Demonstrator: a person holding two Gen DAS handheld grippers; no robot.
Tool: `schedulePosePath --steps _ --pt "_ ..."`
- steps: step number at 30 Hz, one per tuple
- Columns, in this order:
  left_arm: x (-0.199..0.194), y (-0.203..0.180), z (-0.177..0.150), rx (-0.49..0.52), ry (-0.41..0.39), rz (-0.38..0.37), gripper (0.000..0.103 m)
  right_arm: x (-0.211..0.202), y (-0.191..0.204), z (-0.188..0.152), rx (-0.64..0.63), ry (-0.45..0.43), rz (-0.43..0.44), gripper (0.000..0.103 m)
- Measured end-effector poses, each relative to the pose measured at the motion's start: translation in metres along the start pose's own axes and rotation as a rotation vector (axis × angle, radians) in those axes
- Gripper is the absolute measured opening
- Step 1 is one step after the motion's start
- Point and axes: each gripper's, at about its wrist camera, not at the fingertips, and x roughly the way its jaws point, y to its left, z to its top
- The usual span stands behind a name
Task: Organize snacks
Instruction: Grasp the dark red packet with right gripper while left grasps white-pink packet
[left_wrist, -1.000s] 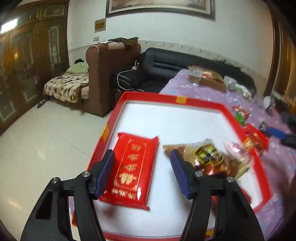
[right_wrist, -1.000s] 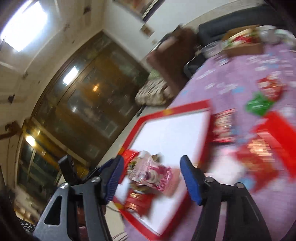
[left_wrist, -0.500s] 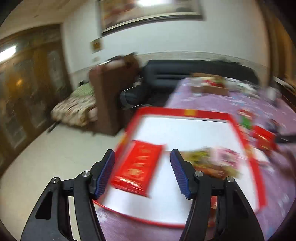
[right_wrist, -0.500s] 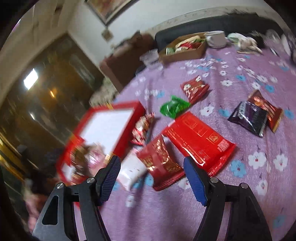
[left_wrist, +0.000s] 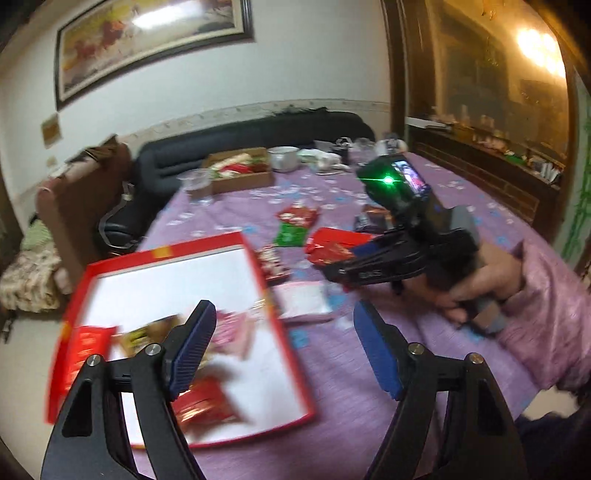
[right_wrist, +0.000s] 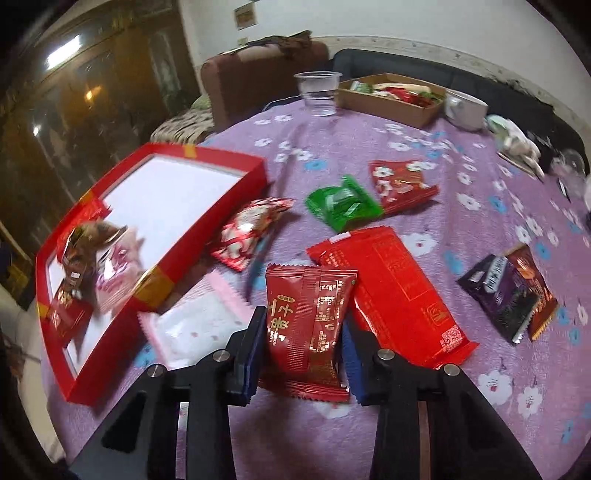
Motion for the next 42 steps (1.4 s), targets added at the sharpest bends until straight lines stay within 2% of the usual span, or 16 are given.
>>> schedulePosePath --steps 5,11,16,26,29,32,33,35,37,42 --pt "0.050 -0.012 0.016 -0.084 0.137 -0.060 0.077 -0.007 -0.037 0.002 0.123 -0.008 -0.019 0.036" --pt "0.105 -0.022 0.026 -0.109 0.294 -0.093 0.077 -0.015 -0.065 0.000 0.222 0.013 0.029 0.036" --pt "0.126 -0.019 0.025 -0.136 0.385 -0.106 0.077 -0.017 -0.077 -0.001 0.300 0.031 0.082 0.037" --pt "0.140 -0.020 0.025 -0.124 0.426 -0.106 0.077 -0.018 -0.076 -0.002 0.306 0.031 0.077 0.039" --pt "0.142 -0.026 0.023 -0.085 0.422 -0.070 0.077 -0.018 -0.075 -0.002 0.300 0.029 0.069 0.039" --pt "0.143 -0.030 0.022 -0.056 0.420 -0.064 0.076 -0.018 -0.073 -0.002 0.287 0.029 0.059 0.039" --pt "0.145 -0.031 0.020 -0.061 0.433 -0.077 0.067 -0.018 -0.071 -0.002 0.280 0.029 0.053 0.039" --pt "0.145 -0.034 0.018 -0.047 0.426 -0.059 0.062 -0.018 -0.068 -0.002 0.257 0.032 0.034 0.039" --pt "0.144 -0.038 0.018 -0.025 0.414 -0.053 0.053 -0.017 -0.063 -0.002 0.233 0.033 0.013 0.039" --pt "0.145 -0.036 0.019 -0.051 0.405 -0.048 0.051 -0.016 -0.051 -0.004 0.159 0.040 -0.049 0.039"
